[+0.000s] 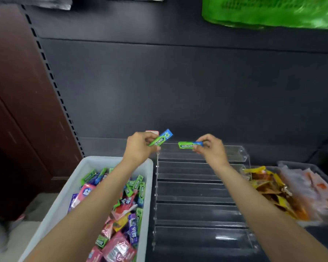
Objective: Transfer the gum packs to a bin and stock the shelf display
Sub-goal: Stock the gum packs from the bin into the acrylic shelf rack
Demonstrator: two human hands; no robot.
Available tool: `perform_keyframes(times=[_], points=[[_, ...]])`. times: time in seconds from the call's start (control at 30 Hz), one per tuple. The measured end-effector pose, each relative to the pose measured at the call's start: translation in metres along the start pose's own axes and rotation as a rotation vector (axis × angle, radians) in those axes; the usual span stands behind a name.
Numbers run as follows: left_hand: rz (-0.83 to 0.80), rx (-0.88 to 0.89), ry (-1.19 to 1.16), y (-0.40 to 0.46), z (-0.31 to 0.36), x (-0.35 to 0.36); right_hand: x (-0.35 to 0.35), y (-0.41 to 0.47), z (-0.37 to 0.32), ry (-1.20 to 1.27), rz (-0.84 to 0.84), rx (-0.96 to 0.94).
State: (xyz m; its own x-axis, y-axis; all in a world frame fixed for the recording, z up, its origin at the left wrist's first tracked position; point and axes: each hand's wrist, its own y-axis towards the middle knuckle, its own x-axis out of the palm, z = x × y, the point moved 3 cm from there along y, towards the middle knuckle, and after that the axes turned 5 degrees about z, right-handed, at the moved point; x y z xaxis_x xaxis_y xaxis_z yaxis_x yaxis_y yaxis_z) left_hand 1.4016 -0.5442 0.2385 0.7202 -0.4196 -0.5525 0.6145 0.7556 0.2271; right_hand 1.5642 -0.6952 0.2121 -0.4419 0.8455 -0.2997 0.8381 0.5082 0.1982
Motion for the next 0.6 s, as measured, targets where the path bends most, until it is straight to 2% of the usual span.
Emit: perform_keyframes(times=[0.2, 0.3, 0.47, 0.6], points=[[0.018, -0.035, 0.007, 0.011, -0.007, -0.003, 0.042, 0.021, 0.021, 0.042, -0.055, 0.051], [0.051, -0.06, 0.018, 0.016, -0.013, -0.008, 0.057, 0.028, 0.024, -0.084, -0.036, 0.031], [0.022, -0.019, 0.007, 0.02, -0.017, -0.013, 0.071, 0.029, 0.023, -0.37, 0.015, -0.143], [0.005, 0.02, 0.038, 0.023, -0.021, -0.013, 0.073, 0.031, 0.027, -0.466, 0.049, -0.159]])
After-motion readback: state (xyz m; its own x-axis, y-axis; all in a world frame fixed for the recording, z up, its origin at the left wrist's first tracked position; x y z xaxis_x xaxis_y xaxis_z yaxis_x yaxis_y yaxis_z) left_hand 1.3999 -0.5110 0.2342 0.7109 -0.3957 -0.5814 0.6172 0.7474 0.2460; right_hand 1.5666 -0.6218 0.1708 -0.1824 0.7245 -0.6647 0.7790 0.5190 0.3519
